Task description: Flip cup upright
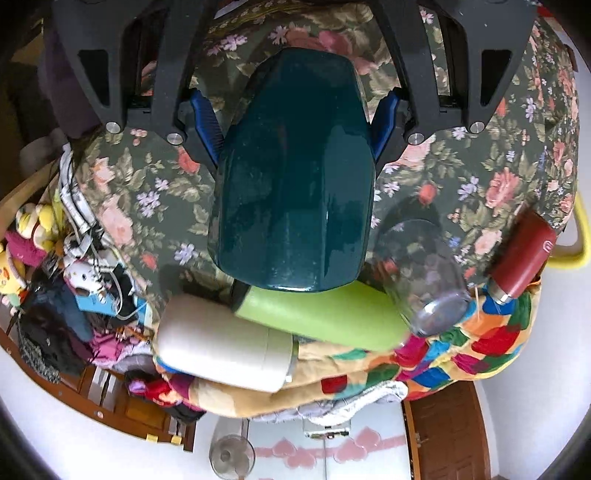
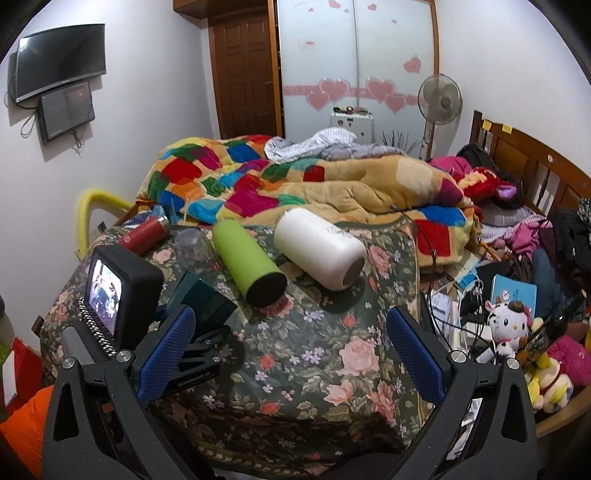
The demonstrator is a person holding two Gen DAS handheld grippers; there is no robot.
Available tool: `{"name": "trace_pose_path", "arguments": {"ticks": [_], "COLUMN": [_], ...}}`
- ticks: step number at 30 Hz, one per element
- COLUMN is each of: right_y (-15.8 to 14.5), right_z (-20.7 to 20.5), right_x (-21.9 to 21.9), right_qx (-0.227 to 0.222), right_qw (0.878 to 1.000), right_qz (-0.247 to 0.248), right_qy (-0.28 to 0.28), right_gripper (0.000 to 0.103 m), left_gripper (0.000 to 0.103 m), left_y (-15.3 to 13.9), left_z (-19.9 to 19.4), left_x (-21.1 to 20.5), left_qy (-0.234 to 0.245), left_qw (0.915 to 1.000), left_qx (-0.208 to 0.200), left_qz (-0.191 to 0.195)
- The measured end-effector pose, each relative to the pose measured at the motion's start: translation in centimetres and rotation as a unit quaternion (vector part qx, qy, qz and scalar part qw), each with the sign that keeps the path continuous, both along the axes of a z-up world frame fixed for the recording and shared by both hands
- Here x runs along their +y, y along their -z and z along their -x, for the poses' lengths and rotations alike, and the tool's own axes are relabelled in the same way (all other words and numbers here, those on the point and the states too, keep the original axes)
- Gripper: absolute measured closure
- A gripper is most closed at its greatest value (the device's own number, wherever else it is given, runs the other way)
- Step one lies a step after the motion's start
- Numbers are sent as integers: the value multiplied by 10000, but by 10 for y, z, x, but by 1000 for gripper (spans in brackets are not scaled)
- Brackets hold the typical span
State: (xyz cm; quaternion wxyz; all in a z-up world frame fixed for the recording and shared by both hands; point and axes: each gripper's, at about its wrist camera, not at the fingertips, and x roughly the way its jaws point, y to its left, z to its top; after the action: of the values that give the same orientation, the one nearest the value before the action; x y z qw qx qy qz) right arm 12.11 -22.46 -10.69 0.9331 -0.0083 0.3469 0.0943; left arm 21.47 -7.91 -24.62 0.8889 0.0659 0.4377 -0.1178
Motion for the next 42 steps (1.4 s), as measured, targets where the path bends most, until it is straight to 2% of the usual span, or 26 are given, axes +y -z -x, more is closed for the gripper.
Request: {"name": "trace_pose_path", "arguments": {"ticks": [7, 13, 19, 23, 25, 27, 28, 33, 36, 42], "right_y": [8, 12, 12, 9, 6, 4, 2, -7, -12, -8], "right_z": [-7, -12, -10, -7, -4, -1, 0, 11, 15, 13], "right_x": [-3, -1, 4, 6, 7, 8, 8, 12, 15, 24], "right_qx": [165, 249, 273, 243, 219, 179, 157, 34, -47, -54], "right_qw": [9999, 9997, 9996, 9997, 9997, 9998, 9998, 9998, 9998, 9994], "right_qz": [23, 6, 44, 89, 95, 114, 124, 175, 192, 333], "right_qy": [20, 18, -36, -54, -55, -48, -46, -42, -47, -47], "right_gripper": [0, 0, 0, 0, 0, 0, 0, 0, 0, 0], "left_gripper": [35, 35, 34, 29, 22, 10, 9, 7, 7, 6], "left_y": [22, 22, 21, 20, 18, 15, 13, 4, -8, -32], "left_z": [-8, -9, -13, -12, -9, -4, -2, 12, 24, 41], "left_x": [-5, -9, -5, -5, -5, -5, -5, -2, 8, 47], "left_qy": [10, 84, 44, 12, 37, 45, 36, 16, -33, -596], "left_qw": [9998, 9996, 9996, 9993, 9993, 9994, 9993, 9990, 9996, 9980], "left_qx": [175, 83, 262, 295, 295, 277, 271, 212, 86, -184], "left_qz": [-111, -245, -105, -213, -219, -223, -249, -397, -272, -77]}}
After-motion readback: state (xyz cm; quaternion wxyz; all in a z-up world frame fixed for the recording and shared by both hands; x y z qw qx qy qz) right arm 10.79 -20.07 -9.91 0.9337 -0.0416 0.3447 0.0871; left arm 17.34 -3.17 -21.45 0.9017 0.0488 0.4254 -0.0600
